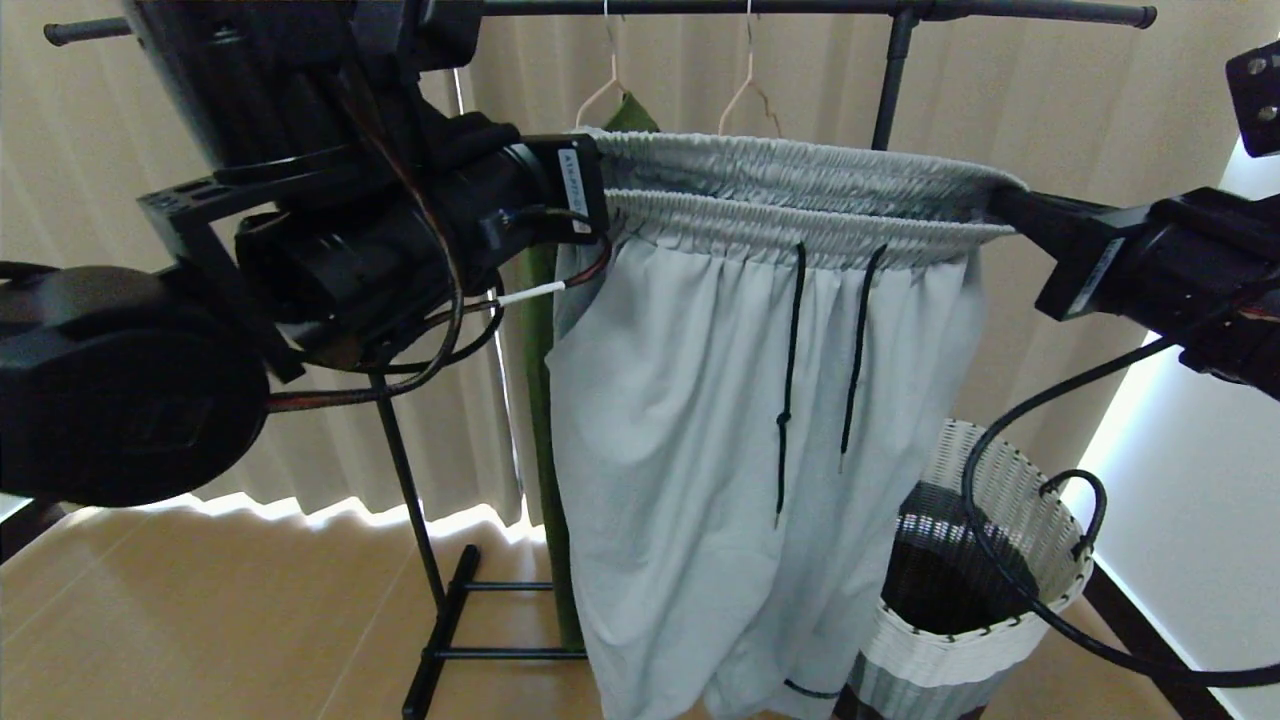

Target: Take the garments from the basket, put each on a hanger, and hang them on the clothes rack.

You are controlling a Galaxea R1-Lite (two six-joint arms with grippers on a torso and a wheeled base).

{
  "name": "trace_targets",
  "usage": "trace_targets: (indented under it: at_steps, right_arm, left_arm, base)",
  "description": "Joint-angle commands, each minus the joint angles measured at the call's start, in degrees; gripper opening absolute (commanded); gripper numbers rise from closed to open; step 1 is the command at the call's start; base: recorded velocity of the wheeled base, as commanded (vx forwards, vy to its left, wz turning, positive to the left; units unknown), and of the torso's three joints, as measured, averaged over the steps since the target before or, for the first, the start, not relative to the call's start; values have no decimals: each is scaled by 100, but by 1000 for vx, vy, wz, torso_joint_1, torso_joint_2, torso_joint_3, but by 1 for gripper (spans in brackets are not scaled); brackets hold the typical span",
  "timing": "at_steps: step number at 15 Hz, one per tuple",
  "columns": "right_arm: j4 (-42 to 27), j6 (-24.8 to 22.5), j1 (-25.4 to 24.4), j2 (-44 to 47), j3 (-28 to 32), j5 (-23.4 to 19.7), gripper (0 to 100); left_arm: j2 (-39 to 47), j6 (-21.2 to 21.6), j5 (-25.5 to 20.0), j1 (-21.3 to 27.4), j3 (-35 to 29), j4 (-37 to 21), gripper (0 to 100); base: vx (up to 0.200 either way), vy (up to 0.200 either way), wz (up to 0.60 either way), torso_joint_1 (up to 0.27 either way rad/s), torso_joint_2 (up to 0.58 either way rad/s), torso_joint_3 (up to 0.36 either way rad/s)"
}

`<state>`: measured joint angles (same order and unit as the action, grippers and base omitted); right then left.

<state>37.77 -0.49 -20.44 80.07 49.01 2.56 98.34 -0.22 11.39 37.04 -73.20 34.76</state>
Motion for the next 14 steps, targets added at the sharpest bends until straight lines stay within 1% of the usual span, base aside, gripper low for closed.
trace_targets:
  at_steps: [1, 2, 3, 5, 7, 8, 11, 13, 14]
  right_arm:
    - [-542, 75, -12, -677, -5, -115, 0]
    - [-867, 172, -21, -932, -14, -326, 0]
    - [-1342, 312, -30, -1292, -14, -827, 0]
    - [-1896, 435, -30, -1661, -23, -1399, 0]
    - [-2028, 471, -30, -1802, -163, -1724, 0]
    - [-2028, 471, -30, -1802, -207, -1777, 0]
    - [-1975, 462, -30, -1679, -207, -1759, 0]
    - [-1887, 400, -3, -1433, -146, -1706, 0]
    - [-1720, 330, 84, -1266, -128, -1671, 0]
  left_arm:
    - [616, 66, 250, -12, -695, 5, 0]
    - [836, 66, 268, -47, -1012, -4, 0]
    - [1135, 75, 276, -135, -1381, -13, 0]
    - [1372, 66, 268, -188, -1583, -30, 0]
    - [1442, 66, 268, -214, -1583, -30, 0]
    - [1442, 66, 268, -223, -1574, -30, 0]
    - [1407, 66, 268, -223, -1530, -65, 0]
    - [1179, 57, 268, -285, -1416, -452, 0]
    - [915, 22, 232, -337, -1258, -769, 0]
  base:
    - [0, 0, 0, 0, 0, 0]
    - [0, 0, 0, 0, 0, 0]
    - [0, 0, 0, 0, 0, 0]
    - [0, 0, 0, 0, 0, 0]
    - [0, 0, 0, 0, 0, 0]
    - [0, 0, 0, 0, 0, 0]
    - [0, 0, 0, 0, 0, 0]
    - [0, 0, 0, 0, 0, 0]
    - [0, 0, 0, 0, 0, 0]
